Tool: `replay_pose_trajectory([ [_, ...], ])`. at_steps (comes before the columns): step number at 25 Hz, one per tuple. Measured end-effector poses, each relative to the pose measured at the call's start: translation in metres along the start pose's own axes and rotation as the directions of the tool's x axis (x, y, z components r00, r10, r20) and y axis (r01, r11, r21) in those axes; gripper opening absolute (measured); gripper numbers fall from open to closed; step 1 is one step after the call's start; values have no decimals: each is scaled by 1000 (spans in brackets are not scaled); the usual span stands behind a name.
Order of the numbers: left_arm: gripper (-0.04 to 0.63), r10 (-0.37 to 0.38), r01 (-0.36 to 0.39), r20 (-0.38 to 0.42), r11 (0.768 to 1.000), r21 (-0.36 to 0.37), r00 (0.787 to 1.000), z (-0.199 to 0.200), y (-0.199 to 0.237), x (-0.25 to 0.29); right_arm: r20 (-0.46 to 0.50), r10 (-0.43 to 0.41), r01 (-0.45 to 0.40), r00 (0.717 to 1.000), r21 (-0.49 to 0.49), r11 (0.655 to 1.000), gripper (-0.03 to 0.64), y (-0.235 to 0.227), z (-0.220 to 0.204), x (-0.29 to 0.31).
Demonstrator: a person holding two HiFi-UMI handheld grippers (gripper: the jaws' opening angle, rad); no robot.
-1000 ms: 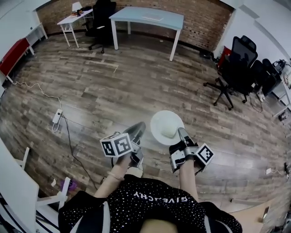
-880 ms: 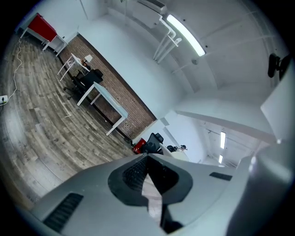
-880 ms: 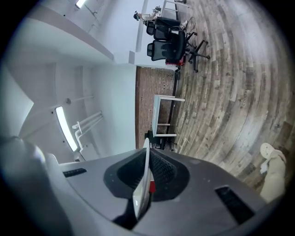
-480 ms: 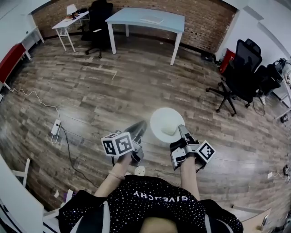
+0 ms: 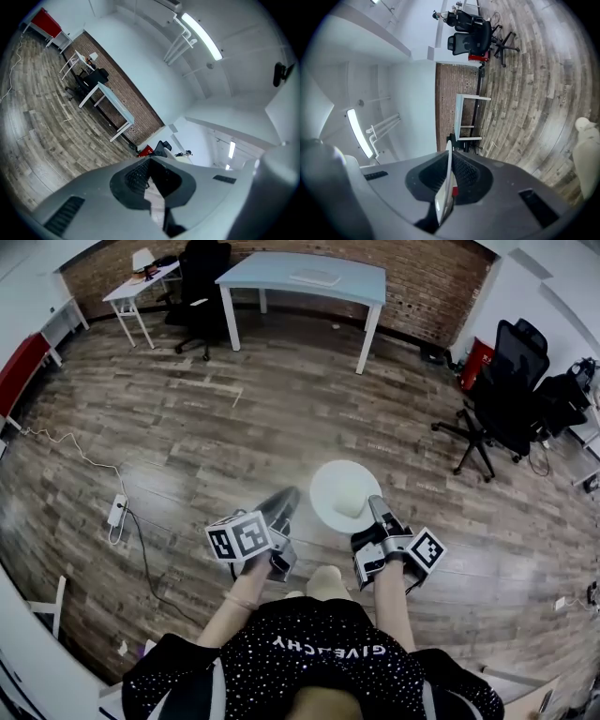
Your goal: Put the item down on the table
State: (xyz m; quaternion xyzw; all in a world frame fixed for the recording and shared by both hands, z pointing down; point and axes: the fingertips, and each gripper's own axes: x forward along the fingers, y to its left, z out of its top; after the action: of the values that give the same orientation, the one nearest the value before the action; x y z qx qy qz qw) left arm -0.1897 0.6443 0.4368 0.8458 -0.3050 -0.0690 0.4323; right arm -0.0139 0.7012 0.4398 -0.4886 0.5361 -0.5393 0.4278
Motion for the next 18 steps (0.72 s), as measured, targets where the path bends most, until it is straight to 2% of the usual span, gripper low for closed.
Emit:
replay_pose_trajectory([
  [9, 9, 42, -41, 18, 999, -35, 999, 24, 34, 42, -37, -21, 22, 999, 16, 1000, 26, -11, 26, 62],
  [18, 9, 62, -58, 60, 997, -56, 996, 87, 68, 130, -97, -9, 9, 995, 3, 1000, 26, 2, 77, 172],
])
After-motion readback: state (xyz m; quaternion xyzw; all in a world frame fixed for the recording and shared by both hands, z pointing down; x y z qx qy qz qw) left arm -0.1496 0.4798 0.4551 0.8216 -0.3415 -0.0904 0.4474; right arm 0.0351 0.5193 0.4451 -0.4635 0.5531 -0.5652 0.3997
